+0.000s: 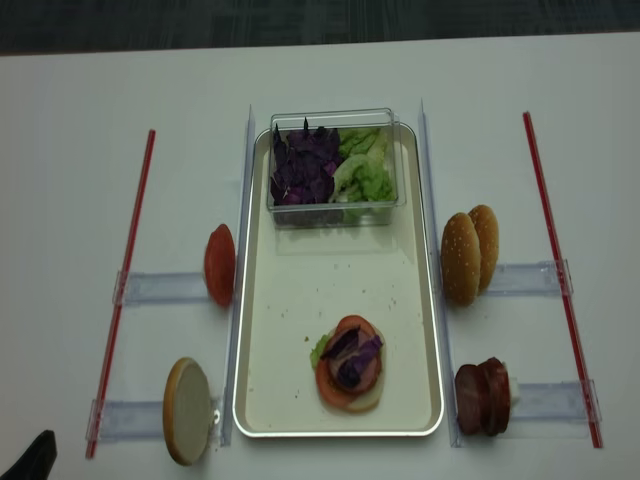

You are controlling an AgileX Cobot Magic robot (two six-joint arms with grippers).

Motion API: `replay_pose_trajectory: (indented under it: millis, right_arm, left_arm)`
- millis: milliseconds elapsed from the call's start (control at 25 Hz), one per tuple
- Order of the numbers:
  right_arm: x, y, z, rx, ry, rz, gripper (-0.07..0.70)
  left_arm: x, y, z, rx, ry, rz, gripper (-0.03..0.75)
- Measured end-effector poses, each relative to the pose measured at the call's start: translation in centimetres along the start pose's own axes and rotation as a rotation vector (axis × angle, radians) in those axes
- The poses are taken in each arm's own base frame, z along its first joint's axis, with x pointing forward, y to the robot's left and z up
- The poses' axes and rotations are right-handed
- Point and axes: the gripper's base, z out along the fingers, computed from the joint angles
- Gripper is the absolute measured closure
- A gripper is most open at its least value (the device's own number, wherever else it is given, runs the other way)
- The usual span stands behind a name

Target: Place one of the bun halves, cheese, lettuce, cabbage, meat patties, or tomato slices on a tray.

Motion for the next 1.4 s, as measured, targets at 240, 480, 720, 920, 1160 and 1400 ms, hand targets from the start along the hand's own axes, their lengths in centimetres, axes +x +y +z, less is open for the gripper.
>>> replay_pose_trajectory:
  millis: [240,480,720,920,1160,1400]
  right_arm:
    - [0.00,0.00,0.00,0.000,0.000,0.000,0.313]
    - [0.00,0.00,0.00,0.000,0.000,0.000,0.313]
    - [0.00,0.00,0.00,0.000,0.000,0.000,0.313]
    - [0.00,0.00,0.00,0.000,0.000,0.000,0.313]
    - [0.00,0.00,0.00,0.000,0.000,0.000,0.313]
    - [0.00,0.00,0.00,0.000,0.000,0.000,0.313]
  left_arm:
    - [0.01,0.00,-0.01,0.000,-0.001,0.000,0.278]
    - [0.01,0.00,-0.01,0.000,-0.001,0.000,0.278]
    - [0.01,0.00,-0.01,0.000,-0.001,0.000,0.278]
    - [0.01,0.00,-0.01,0.000,-0.001,0.000,0.278]
    - [0.01,0.00,-0.01,0.000,-0.001,0.000,0.278]
    - [0.01,0.00,-0.01,0.000,-0.001,0.000,0.278]
